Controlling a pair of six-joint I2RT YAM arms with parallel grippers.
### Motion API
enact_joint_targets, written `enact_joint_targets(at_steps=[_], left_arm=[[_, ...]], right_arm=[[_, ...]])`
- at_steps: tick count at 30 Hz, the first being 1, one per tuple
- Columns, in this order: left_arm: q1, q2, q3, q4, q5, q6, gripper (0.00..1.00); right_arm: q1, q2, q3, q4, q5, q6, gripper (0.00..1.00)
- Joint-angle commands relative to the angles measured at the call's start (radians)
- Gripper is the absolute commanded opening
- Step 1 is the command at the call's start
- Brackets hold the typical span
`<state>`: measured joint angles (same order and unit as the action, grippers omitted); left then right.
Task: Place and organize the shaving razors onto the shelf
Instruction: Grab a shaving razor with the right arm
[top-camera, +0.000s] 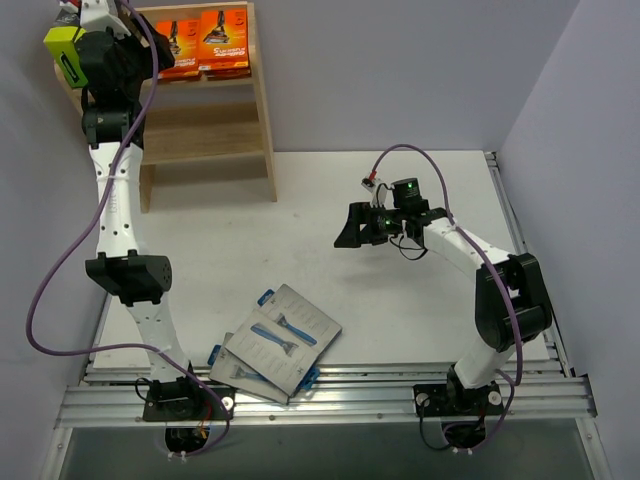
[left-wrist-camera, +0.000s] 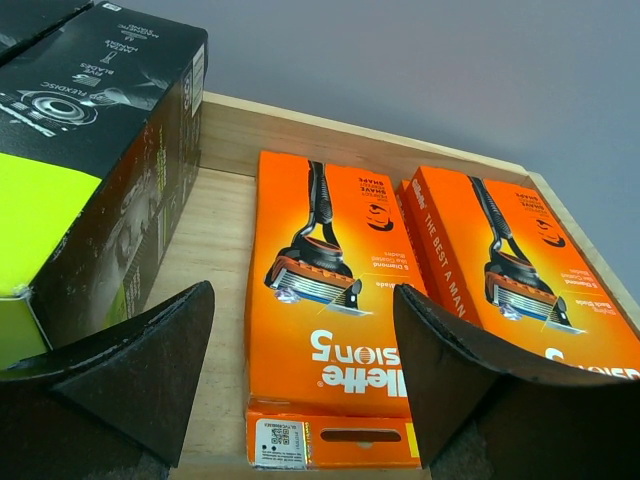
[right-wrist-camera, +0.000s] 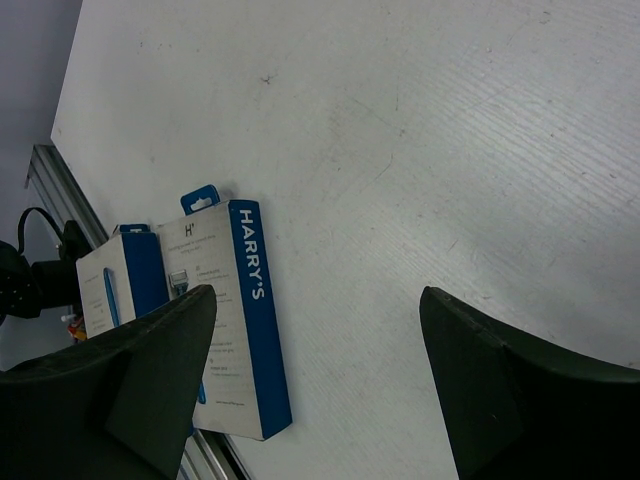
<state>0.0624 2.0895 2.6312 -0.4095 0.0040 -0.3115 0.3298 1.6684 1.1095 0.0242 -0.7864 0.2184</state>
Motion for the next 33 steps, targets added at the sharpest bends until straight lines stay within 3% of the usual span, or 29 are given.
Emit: enact_joint_targets(at_steps=[1, 23, 28, 33], left_arm=[[0.004, 0.015, 0.007, -0.003, -0.004, -0.001, 0.81], [-0.052, 0.033, -0.06, 0.015, 0.034, 0.081, 0.81], [-0.052, 0.041, -0.065, 0.041, 0.086, 0.089, 0.73], [-0.052, 0.049, -0.06, 0.052, 0.105, 0.084, 0.73]], right_arm=[[0.008, 0.007, 0.041, -0.01, -0.013, -0.016, 0.78], [0.009, 0.021, 0.044, -0.013, -0.013, -0.019, 0.78], [0.008, 0.021, 0.044, -0.015, -0.014, -0.022, 0.78], [0.009, 0.021, 0.046, -0.017, -0.013, -0.022, 0.78]])
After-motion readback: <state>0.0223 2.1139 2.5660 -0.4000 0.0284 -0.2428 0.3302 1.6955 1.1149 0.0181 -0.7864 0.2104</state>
